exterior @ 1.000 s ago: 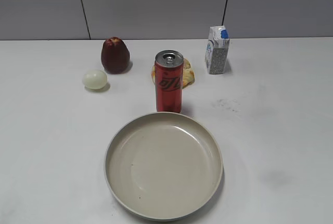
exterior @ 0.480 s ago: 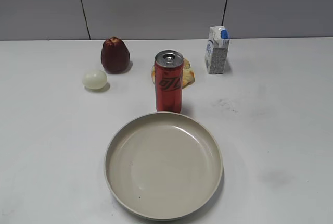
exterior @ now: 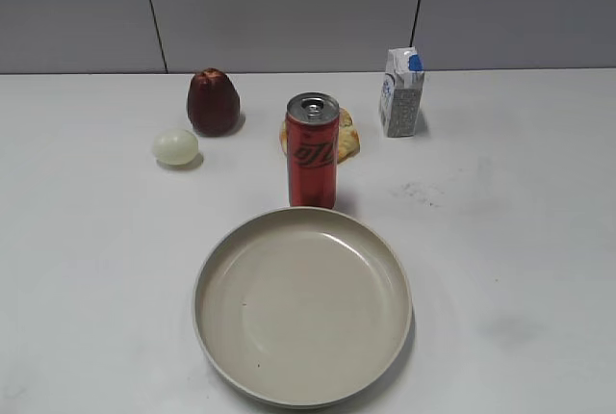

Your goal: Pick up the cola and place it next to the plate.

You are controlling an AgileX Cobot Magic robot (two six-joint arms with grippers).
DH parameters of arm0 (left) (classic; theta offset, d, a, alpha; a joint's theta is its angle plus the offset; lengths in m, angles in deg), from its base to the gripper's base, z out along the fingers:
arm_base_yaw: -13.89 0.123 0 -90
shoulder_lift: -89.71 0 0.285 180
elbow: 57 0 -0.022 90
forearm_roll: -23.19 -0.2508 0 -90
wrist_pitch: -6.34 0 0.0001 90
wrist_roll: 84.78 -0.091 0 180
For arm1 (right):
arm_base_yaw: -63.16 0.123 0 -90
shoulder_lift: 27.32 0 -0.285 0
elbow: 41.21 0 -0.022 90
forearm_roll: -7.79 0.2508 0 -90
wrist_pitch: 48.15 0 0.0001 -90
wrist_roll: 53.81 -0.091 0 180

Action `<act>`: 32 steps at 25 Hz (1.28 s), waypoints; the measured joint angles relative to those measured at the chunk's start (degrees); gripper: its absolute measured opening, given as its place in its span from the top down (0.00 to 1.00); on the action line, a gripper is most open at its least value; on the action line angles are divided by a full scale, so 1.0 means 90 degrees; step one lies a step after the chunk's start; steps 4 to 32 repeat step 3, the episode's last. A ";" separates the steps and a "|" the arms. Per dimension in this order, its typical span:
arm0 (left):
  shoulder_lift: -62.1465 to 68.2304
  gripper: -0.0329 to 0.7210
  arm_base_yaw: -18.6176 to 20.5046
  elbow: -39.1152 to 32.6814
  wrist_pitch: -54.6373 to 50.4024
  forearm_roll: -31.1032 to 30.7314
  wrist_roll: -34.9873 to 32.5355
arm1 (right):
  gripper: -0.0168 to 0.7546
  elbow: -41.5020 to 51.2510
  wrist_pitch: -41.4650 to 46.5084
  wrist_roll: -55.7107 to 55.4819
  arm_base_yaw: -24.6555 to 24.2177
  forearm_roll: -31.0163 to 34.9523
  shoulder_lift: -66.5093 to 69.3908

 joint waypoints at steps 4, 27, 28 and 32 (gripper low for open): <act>0.0000 0.65 0.0000 0.0000 0.0000 0.0000 0.0000 | 0.22 0.0000 0.0000 0.0000 0.0000 0.0005 0.0000; 0.0000 0.65 0.0000 0.0000 0.0000 0.0000 0.0000 | 0.22 0.0000 0.0000 0.0000 0.0000 0.0005 0.0000; 0.0000 0.65 0.0000 0.0000 0.0000 0.0000 0.0000 | 0.22 0.0000 0.0000 0.0000 0.0000 0.0005 0.0000; 0.0000 0.65 0.0000 0.0000 0.0000 0.0000 0.0000 | 0.22 0.0000 0.0000 0.0000 0.0000 0.0005 0.0000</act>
